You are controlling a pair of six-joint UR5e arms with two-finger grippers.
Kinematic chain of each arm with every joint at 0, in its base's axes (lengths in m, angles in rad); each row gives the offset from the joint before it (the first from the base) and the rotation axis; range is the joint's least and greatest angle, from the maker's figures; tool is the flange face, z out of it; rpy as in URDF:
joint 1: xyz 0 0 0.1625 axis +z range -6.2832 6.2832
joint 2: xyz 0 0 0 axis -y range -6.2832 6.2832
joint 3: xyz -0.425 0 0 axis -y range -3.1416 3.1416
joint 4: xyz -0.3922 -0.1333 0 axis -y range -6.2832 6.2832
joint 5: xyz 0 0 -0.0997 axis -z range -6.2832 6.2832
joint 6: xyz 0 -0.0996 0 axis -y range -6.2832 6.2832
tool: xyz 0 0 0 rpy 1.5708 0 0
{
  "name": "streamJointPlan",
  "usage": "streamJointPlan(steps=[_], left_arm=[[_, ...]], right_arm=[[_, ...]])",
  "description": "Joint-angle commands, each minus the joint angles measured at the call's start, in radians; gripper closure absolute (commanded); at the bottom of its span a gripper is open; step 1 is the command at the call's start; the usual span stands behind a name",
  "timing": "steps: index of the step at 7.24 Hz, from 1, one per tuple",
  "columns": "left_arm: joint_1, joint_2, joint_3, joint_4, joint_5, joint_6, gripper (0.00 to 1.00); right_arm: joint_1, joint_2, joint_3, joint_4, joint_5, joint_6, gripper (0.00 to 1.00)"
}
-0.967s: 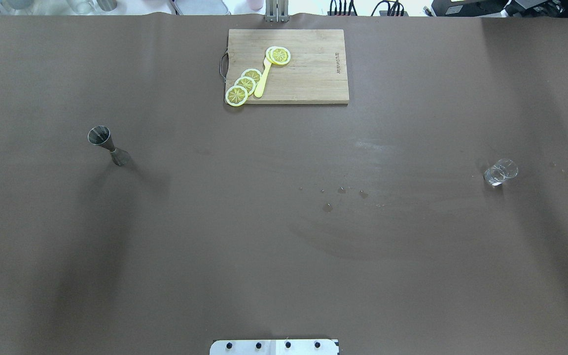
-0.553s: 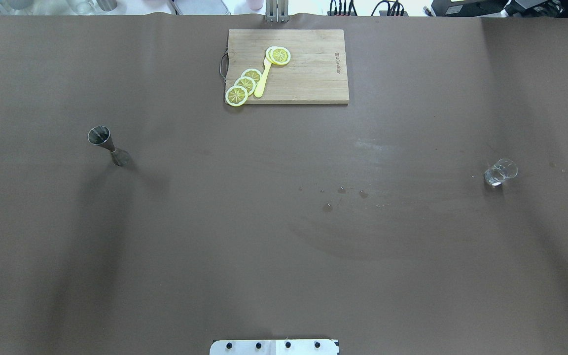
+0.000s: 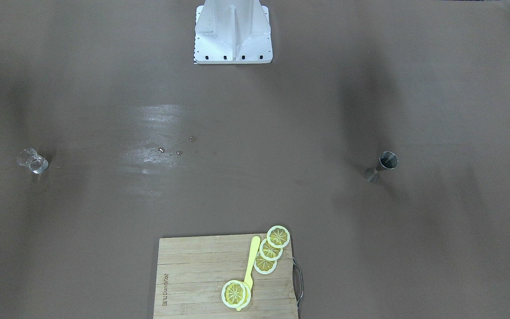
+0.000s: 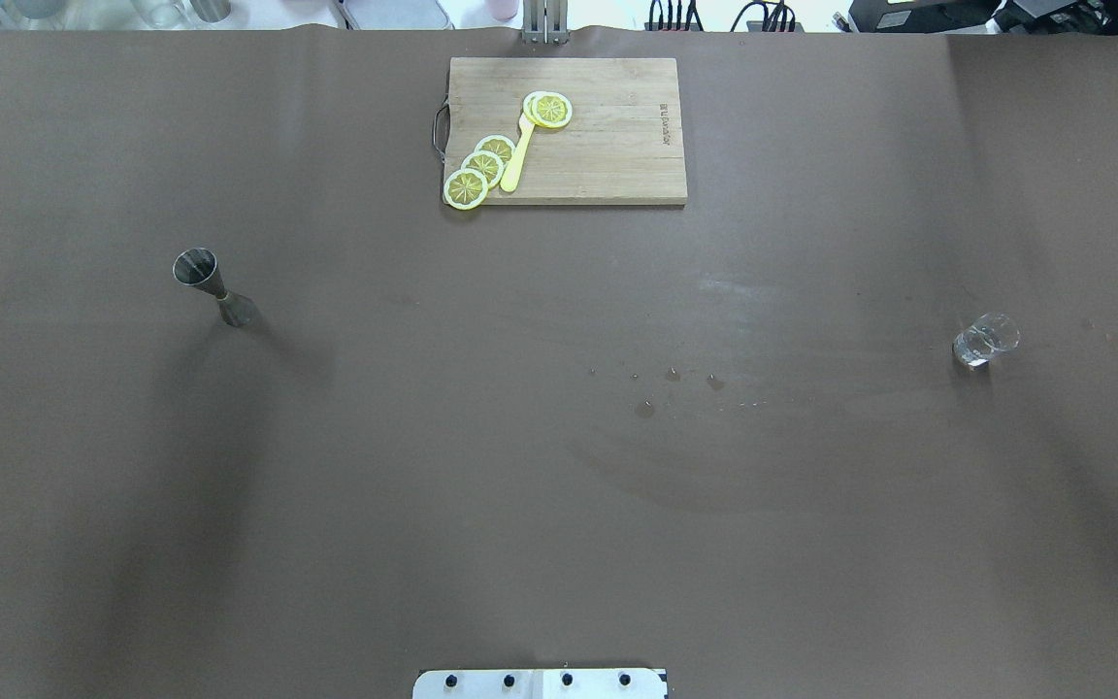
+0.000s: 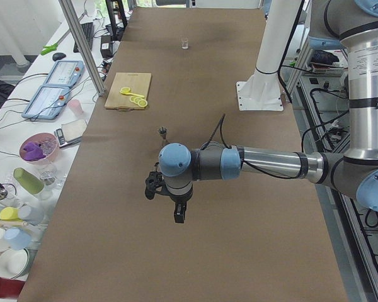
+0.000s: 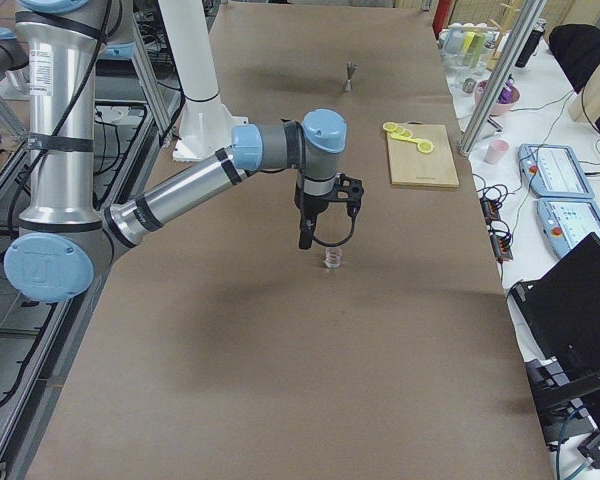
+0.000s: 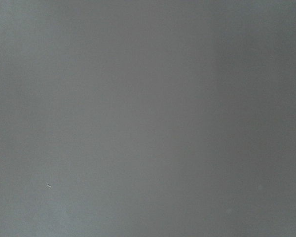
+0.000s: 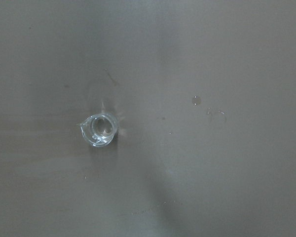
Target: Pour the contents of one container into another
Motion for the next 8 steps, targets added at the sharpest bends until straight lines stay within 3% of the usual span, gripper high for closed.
streamJointPlan(steps=[1,8], left_arm=[[-0.002,-0.007,0.008,-0.004,0.001,-0.024,0.02],[0.0,-0.008,0.045,-0.044,0.001,-0.016,0.02]], right_arm=[[0.005,0.031,-0.156,0.055,-0.013,-0.137,0.0],[0.068,0.004,-0.235,0.097,-0.03,-0.146,0.0]])
